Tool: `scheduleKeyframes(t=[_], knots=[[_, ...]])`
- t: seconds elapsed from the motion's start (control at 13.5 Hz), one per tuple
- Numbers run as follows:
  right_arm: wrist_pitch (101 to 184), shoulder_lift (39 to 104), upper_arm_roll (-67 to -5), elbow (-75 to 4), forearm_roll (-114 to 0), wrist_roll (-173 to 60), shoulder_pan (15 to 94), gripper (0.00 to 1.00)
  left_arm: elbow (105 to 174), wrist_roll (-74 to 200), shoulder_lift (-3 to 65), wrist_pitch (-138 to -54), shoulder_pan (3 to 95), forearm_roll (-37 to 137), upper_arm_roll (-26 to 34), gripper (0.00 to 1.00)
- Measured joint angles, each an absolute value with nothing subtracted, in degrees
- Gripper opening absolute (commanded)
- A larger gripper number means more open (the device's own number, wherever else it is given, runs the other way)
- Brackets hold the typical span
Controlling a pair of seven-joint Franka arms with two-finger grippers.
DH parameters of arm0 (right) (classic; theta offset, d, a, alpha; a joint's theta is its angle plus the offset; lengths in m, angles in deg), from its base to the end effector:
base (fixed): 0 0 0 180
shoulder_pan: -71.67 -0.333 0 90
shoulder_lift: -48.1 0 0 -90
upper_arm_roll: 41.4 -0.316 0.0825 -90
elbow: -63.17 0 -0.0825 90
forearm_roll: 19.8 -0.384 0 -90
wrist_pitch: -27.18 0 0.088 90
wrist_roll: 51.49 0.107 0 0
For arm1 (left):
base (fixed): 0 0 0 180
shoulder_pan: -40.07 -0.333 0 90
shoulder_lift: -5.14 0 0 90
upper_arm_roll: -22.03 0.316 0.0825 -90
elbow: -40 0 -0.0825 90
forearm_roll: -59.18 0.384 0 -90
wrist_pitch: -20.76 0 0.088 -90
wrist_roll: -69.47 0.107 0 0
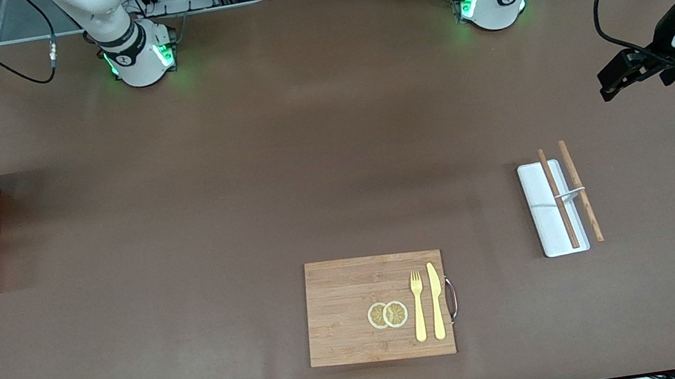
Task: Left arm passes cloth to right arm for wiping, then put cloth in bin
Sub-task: 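Carry the cloth with the right gripper into the pink bin, then open the right gripper to release the cloth in the bin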
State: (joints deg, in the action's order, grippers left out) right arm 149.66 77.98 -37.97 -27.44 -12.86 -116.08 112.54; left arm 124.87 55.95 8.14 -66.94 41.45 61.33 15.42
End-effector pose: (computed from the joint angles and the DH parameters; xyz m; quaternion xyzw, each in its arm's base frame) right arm 0.4967 -0.4840 0.3392 0.9751 0.2109 -0.0439 0.0529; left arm 0.5625 -0.0728 0.6339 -0.9987 -0.0490 -0.0016 0.0157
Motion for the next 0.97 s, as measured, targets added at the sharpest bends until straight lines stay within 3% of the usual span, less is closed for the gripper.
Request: scheduleKeyframes(t=[0.15, 0.22, 0.3, 0.45, 0.74, 0.97], knots=[[151.54, 81.07, -38.35, -27.34, -12.84, -116.14, 112.50, 0.00, 125.07, 55.95, 7.93, -67.00, 41.42, 61.33, 15.43, 1.00], [153.40, 82.48, -38.39, -27.34, -12.84, -116.50, 112.51, 0.13, 125.13, 55.95, 7.82, -67.06, 41.43, 61.33, 15.43, 1.00], [156.01, 84.04, -38.36, -27.34, -12.84, -117.20, 112.59, 0.33, 125.16, 55.95, 7.73, -67.07, 41.42, 61.33, 15.43, 1.00], [159.29, 86.47, -38.30, -27.28, -12.84, -117.81, 112.76, 1.00, 125.22, 55.95, 7.68, -67.08, 41.42, 61.33, 15.43, 1.00], [159.52, 87.39, -38.18, -26.20, -13.08, -117.93, 113.65, 1.00, 125.35, 55.96, 7.67, -67.14, 41.60, 61.33, 15.29, 1.00], [155.08, 87.30, -38.50, -23.19, -14.47, -117.90, 114.04, 1.00, 125.38, 55.96, 7.67, -67.16, 41.61, 61.33, 15.10, 1.00]])
